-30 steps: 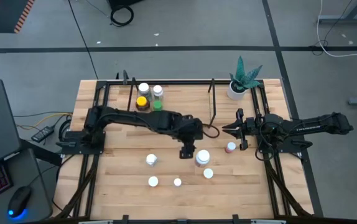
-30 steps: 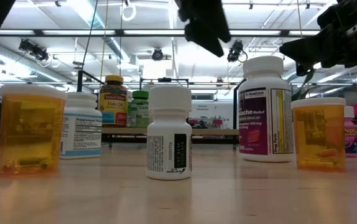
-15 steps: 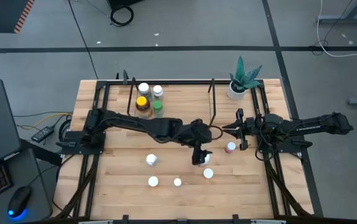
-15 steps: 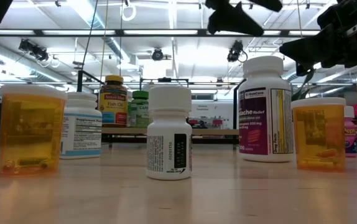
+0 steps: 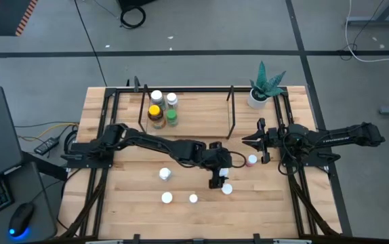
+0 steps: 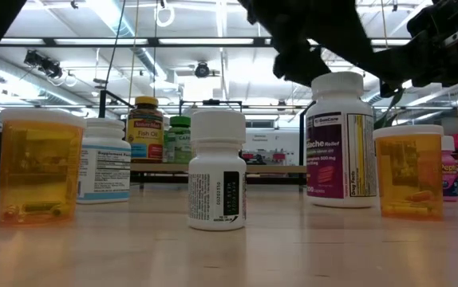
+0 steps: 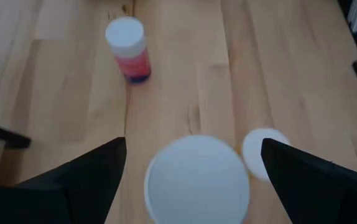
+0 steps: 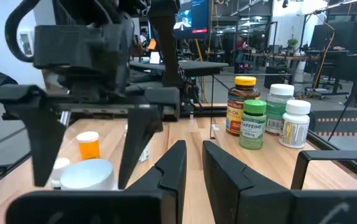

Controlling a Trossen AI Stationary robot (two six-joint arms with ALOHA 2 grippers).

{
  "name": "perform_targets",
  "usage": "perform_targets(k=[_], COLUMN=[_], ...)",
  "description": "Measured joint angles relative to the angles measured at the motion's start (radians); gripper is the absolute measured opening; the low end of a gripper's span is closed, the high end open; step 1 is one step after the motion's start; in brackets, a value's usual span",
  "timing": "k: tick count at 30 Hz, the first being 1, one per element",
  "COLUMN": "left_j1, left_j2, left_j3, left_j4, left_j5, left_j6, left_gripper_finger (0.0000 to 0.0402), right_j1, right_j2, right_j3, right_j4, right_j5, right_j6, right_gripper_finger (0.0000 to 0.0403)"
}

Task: Pick and place medicine bottles onto shelf by color
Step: Put the red pill bottle on the shelf

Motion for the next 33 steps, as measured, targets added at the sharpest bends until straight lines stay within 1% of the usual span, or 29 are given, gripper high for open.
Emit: perform_targets(k=[1, 3, 8, 10, 17, 21, 24, 27, 30, 33], left_j1=[0.000, 0.001, 0.006, 0.006, 0.006, 0.006, 0.006, 0.008, 0.014, 0.026], left_j2=[0.005, 0.009, 0.032, 0.041, 0.042, 0.042, 0.042, 0.042, 0.042, 0.033], left_j3=[0.001, -0.002, -0.002, 0.000, 0.002, 0.038, 0.099, 0.174, 0.231, 0.250], left_j4=[-0.001, -0.057, -0.085, -0.067, -0.075, -0.095, -0.169, -0.273, -0.400, -0.464], left_j5=[0.000, 0.001, 0.001, 0.001, 0.005, 0.005, 0.004, -0.003, -0.060, -0.144], left_j6=[-0.001, -0.002, -0.004, -0.004, 0.004, 0.009, 0.042, 0.073, 0.108, 0.139], left_gripper_finger=[0.0382, 0.0382, 0.0380, 0.0373, 0.0334, 0.0308, 0.0297, 0.0297, 0.0300, 0.0297], right_j1=[0.000, 0.000, 0.000, 0.000, 0.000, 0.000, 0.000, 0.000, 0.000, 0.000], right_j2=[0.000, 0.000, 0.000, 0.000, 0.000, 0.000, 0.000, 0.000, 0.000, 0.000], right_j3=[0.000, 0.000, 0.000, 0.000, 0.000, 0.000, 0.000, 0.000, 0.000, 0.000], right_j4=[0.000, 0.001, 0.000, 0.000, 0.000, 0.000, 0.000, 0.000, 0.000, 0.000], right_j5=[0.000, 0.000, 0.000, 0.000, 0.000, 0.000, 0.000, 0.000, 0.000, 0.000], right_j6=[0.000, 0.000, 0.000, 0.000, 0.000, 0.000, 0.000, 0.000, 0.000, 0.000], right_gripper_finger=[0.0062, 0.0062, 0.0062, 0.0062, 0.0062, 0.0062, 0.0062, 0.0062, 0.0062, 0.0062])
